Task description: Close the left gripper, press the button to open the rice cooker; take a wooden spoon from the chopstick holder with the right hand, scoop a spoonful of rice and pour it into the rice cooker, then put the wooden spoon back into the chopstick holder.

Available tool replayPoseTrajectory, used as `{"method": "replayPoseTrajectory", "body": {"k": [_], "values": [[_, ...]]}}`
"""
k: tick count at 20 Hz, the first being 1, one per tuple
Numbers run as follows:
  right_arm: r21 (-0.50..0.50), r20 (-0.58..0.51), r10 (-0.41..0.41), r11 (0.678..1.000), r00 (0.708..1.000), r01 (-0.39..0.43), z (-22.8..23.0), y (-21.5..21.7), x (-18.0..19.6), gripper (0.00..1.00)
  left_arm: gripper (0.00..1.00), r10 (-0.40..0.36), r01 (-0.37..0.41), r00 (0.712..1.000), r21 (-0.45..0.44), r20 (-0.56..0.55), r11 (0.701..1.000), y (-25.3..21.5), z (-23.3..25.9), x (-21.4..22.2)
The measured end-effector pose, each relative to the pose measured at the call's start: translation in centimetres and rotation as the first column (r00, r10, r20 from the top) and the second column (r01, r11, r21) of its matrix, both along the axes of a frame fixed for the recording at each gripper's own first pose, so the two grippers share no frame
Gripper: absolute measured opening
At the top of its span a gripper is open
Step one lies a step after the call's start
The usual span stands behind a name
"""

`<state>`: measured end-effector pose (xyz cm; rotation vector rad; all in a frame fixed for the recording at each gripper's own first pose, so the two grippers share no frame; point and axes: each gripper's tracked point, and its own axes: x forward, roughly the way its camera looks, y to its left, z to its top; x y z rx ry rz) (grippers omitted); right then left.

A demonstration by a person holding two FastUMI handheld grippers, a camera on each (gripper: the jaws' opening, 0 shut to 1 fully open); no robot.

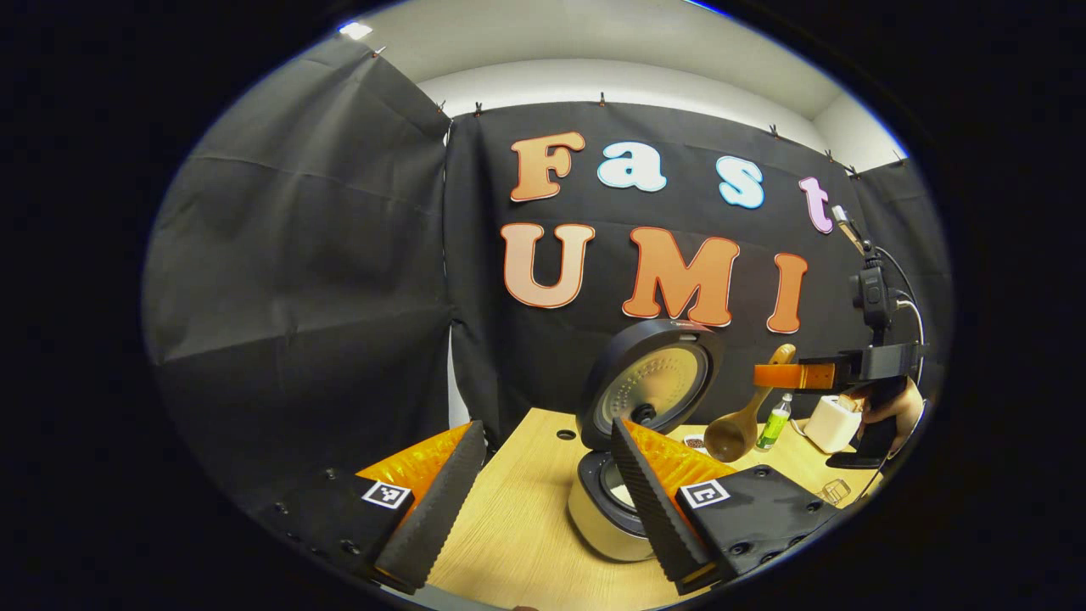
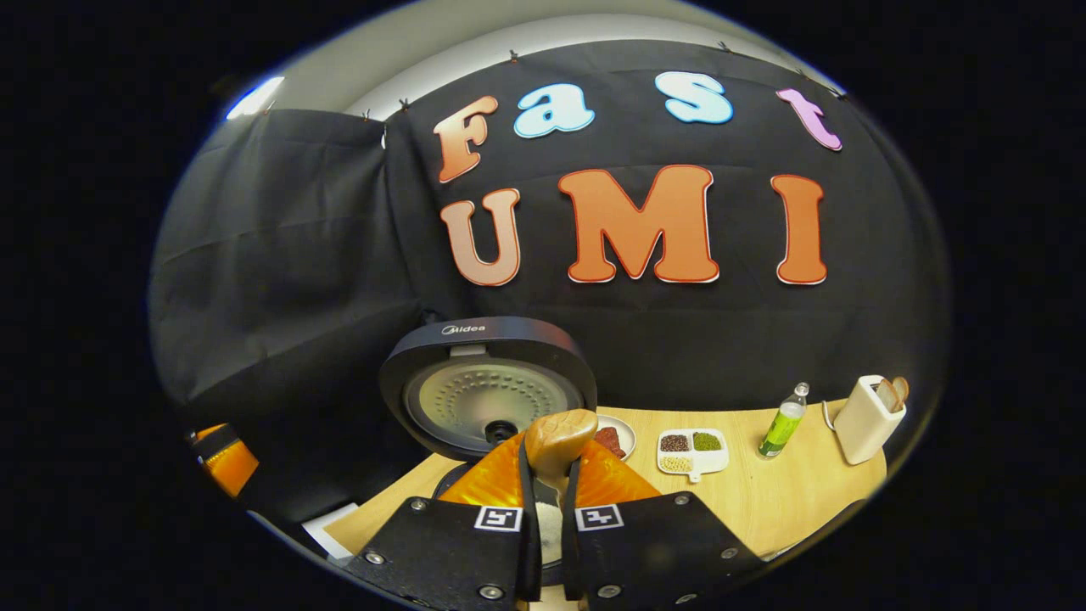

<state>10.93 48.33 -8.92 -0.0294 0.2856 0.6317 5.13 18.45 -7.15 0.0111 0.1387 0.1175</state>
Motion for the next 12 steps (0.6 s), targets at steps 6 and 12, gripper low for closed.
{"method": "replayPoseTrajectory", "body": {"k": [6,12], "values": [[-0.024,0.016,0.077,0.997,0.997,-0.077,-0.4,1.1,-1.6,0.09,0.98,0.005,-0.005,1.000,0.003,0.004,1.000,-0.2,0.2,-0.5],[0.020,-0.027,0.048,0.999,0.998,-0.048,-0.4,-0.3,-1.5,0.09,0.98,0.008,-0.008,1.000,-0.013,0.007,1.000,-0.4,0.6,-1.4]]}}
